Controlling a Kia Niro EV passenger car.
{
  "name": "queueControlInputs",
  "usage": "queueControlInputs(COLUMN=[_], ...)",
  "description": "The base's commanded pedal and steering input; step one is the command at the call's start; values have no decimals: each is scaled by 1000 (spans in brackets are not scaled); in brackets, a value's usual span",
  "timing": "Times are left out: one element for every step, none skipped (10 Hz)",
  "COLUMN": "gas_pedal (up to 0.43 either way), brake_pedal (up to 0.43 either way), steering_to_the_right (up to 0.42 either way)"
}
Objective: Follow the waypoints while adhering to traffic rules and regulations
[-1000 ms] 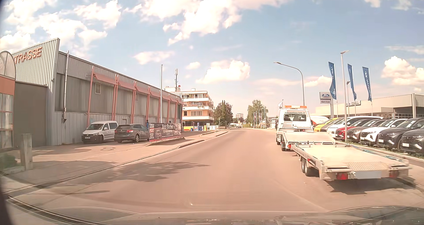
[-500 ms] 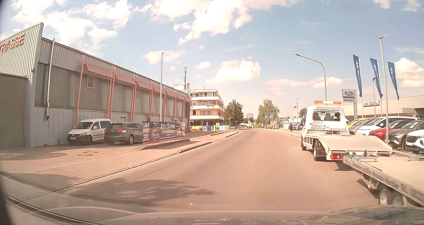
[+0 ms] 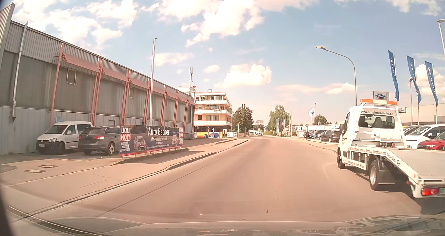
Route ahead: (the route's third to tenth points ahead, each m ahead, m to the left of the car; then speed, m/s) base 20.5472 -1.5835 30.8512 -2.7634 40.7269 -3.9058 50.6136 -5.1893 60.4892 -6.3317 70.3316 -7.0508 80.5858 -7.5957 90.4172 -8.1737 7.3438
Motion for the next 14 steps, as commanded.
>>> queueControlInputs(gas_pedal=[130,169,177,177,177,177,177,177,177,177,177,177,177,177], brake_pedal=[18,18,18,18,18,18,18,18,18,18,18,18,18,18], steering_to_the_right=[67,77,81,82,84,85,86,87,87,87,86,82,72,64])
